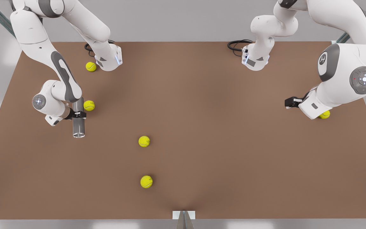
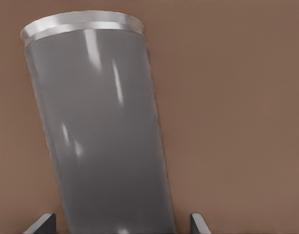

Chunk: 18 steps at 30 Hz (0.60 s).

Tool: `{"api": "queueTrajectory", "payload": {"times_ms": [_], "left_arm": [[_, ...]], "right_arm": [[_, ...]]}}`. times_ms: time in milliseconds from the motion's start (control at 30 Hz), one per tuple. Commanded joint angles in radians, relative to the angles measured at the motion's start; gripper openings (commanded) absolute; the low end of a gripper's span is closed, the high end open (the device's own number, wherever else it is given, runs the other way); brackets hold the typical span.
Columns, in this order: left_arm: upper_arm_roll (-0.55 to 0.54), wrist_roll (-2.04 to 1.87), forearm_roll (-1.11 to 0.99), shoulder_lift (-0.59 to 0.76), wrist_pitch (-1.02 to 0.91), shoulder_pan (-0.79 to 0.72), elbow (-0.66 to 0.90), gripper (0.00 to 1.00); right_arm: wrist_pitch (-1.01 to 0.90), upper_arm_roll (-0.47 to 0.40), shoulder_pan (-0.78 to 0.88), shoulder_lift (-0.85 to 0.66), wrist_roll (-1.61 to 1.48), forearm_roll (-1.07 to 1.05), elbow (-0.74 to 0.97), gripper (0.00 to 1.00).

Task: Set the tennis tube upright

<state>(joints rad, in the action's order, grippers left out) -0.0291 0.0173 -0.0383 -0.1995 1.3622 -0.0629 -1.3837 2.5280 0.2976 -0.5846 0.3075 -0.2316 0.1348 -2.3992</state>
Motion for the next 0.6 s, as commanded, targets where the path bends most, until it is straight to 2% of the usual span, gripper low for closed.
{"api": "queueTrajectory", "payload": {"times_ms": [0,333,400,500,567], "left_arm": [[0.0,0.0,0.0,0.0,0.0,0.0,0.0,1.0],[0.0,-0.002,0.0,-0.005,-0.002,0.0,-0.002,1.0],[0.0,-0.002,0.0,-0.005,-0.002,0.002,-0.002,1.0],[0.0,0.0,0.0,-0.008,-0.002,0.0,-0.002,1.0],[0.0,0.0,0.0,-0.008,-0.002,0.002,-0.002,1.0]], "right_arm": [[0.0,0.0,0.0,0.001,0.0,-0.001,0.0,1.0],[0.002,-0.002,0.0,0.036,0.018,0.002,0.005,1.0],[0.002,-0.002,0.0,0.038,0.017,0.002,0.009,0.91],[0.0,-0.002,0.0,0.042,0.017,0.003,0.011,0.84],[0.002,-0.002,0.0,0.047,0.017,0.003,0.011,0.84]]}}
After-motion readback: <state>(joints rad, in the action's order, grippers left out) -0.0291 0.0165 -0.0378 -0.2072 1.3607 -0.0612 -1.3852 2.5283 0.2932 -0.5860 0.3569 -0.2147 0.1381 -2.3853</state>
